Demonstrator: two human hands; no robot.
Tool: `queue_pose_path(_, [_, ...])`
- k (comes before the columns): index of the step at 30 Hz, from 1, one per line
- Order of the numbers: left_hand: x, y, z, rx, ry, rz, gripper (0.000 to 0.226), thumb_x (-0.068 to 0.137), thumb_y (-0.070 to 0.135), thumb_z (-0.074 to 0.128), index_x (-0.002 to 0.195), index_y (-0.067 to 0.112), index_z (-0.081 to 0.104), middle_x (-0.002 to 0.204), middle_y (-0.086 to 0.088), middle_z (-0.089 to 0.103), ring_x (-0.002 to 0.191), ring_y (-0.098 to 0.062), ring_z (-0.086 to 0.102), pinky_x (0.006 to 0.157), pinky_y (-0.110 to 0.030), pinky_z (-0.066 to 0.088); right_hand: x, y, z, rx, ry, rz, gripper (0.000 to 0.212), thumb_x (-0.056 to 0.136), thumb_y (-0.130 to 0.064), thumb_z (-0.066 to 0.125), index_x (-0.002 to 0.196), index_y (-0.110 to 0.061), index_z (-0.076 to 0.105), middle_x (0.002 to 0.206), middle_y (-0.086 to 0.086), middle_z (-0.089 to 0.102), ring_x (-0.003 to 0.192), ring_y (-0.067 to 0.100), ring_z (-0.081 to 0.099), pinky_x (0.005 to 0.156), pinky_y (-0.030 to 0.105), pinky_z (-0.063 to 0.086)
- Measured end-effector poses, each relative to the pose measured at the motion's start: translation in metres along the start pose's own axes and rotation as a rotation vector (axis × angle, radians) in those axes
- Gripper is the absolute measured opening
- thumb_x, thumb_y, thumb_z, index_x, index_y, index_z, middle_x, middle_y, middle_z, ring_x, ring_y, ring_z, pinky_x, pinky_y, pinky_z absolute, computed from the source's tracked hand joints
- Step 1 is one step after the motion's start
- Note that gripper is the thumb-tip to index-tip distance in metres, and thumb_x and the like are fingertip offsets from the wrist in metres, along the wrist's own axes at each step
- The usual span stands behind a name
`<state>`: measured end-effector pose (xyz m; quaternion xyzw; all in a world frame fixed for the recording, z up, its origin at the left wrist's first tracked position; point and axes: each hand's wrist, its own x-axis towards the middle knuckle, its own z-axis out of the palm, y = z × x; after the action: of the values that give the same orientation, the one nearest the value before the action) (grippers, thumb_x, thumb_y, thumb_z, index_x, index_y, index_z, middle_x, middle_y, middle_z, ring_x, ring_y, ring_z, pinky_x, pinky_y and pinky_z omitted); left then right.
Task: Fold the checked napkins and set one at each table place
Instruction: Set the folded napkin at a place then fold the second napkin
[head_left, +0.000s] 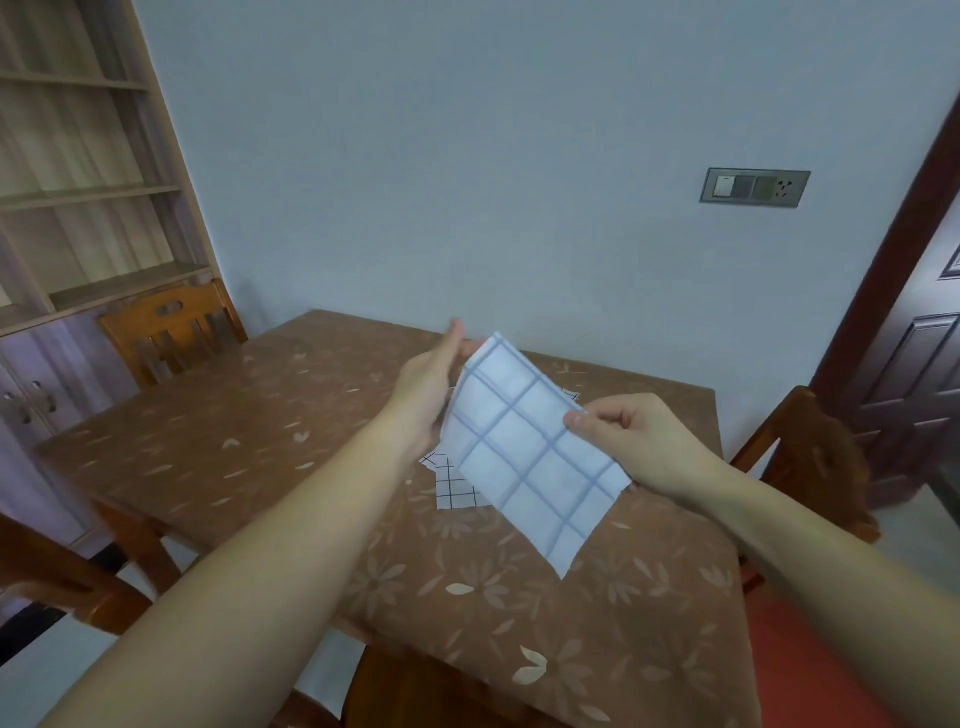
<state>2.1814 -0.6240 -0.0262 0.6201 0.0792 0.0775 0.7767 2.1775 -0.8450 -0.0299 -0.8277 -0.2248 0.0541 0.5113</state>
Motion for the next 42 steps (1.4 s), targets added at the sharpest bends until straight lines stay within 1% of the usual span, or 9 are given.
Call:
queue_pose_path(5, [-0.009,-0.019,0.009,-0.446,-0.140,-0.228,0.087,0.082,0.083,0.029,0.119,0.015,0.069,0.119,-0.014,0.070,0.112,-0.033,0.065,0.106,-0.051,0.042,0.004,0.000,0.000,0.256,0.129,0.038,0.037,0.098,-0.026,0.055,0.069,-0.005,0.065,0.058,0.009,0.054,0.047,0.017,0.042,0.040,0.021,0.030])
queue_pose_path(10, [-0.014,-0.029,0.022,-0.178,-0.200,-0.156,0.046,0.097,0.049,0.047,0.126,0.016,0.062,0.119,-0.007,0.071,0.109,-0.024,0.068,0.097,-0.047,0.051,0.008,0.010,0.002,0.180,0.204,0.042,0.039,0.101,-0.027,0.050,0.072,-0.003,0.063,0.054,0.005,0.051,0.040,0.010,0.038,0.040,0.020,0.033])
queue_pose_path(15, [-0.010,-0.031,0.027,0.063,-0.005,-0.035,0.016,0.097,0.031,0.059,0.096,0.019,0.069,0.092,0.003,0.077,0.084,-0.016,0.073,0.075,-0.034,0.059,0.004,0.023,0.004,0.121,0.111,0.051,0.044,0.099,-0.029,0.053,0.074,0.007,0.056,0.059,0.010,0.053,0.052,0.018,0.049,0.054,0.029,0.044])
queue_pose_path(20, [-0.012,-0.031,0.027,0.230,-0.119,0.044,0.019,0.096,0.032,0.060,0.094,0.018,0.072,0.094,0.002,0.077,0.093,-0.020,0.073,0.092,-0.045,0.055,0.007,0.018,0.004,0.154,0.098,0.061,0.047,0.095,-0.041,0.056,0.095,0.006,0.066,0.097,0.023,0.071,0.082,0.031,0.069,0.080,0.050,0.056])
queue_pose_path(26, [-0.018,-0.037,0.034,0.373,-0.146,0.147,0.058,0.080,0.061,0.056,0.094,0.005,0.068,0.085,-0.007,0.068,0.077,-0.023,0.064,0.081,-0.035,0.049,0.021,0.012,0.001,0.139,0.350,0.022,0.064,0.101,-0.043,0.041,0.083,0.018,0.050,0.069,0.021,0.050,0.065,0.021,0.048,0.062,0.033,0.037])
queue_pose_path(29, [-0.017,-0.041,0.035,0.377,-0.085,0.192,0.051,0.087,0.055,0.061,0.068,0.008,0.058,0.068,-0.002,0.048,0.064,-0.014,0.045,0.061,-0.029,0.035,0.022,0.015,0.001,0.096,0.401,0.011,0.068,0.099,-0.048,0.039,0.086,0.017,0.048,0.073,0.033,0.048,0.066,0.020,0.046,0.064,0.033,0.035])
queue_pose_path(32, [-0.016,-0.043,0.033,0.361,-0.085,0.127,0.058,0.069,0.074,0.067,0.080,0.017,0.061,0.078,-0.002,0.048,0.070,-0.018,0.043,0.066,-0.031,0.032,0.024,0.018,-0.003,0.079,0.439,0.012,0.067,0.100,-0.047,0.039,0.088,0.019,0.048,0.075,0.035,0.052,0.062,0.030,0.046,0.062,0.032,0.035])
queue_pose_path(34, [-0.017,-0.043,0.031,0.352,-0.094,0.104,0.055,0.076,0.058,0.071,0.076,0.004,0.064,0.076,-0.005,0.048,0.069,-0.020,0.043,0.065,-0.032,0.031,0.024,0.020,-0.007,0.094,0.423,0.022,0.067,0.099,-0.045,0.042,0.090,0.020,0.050,0.075,0.036,0.054,0.061,0.030,0.048,0.060,0.030,0.037])
queue_pose_path(42, [-0.009,-0.041,0.026,0.249,0.047,0.095,0.030,0.087,0.029,0.072,0.079,0.000,0.073,0.078,-0.012,0.069,0.068,-0.020,0.061,0.065,-0.030,0.046,0.011,0.025,-0.007,0.204,0.101,0.188,0.016,0.090,-0.016,0.066,0.095,-0.003,0.074,0.100,0.023,0.072,0.084,0.027,0.068,0.080,0.036,0.060])
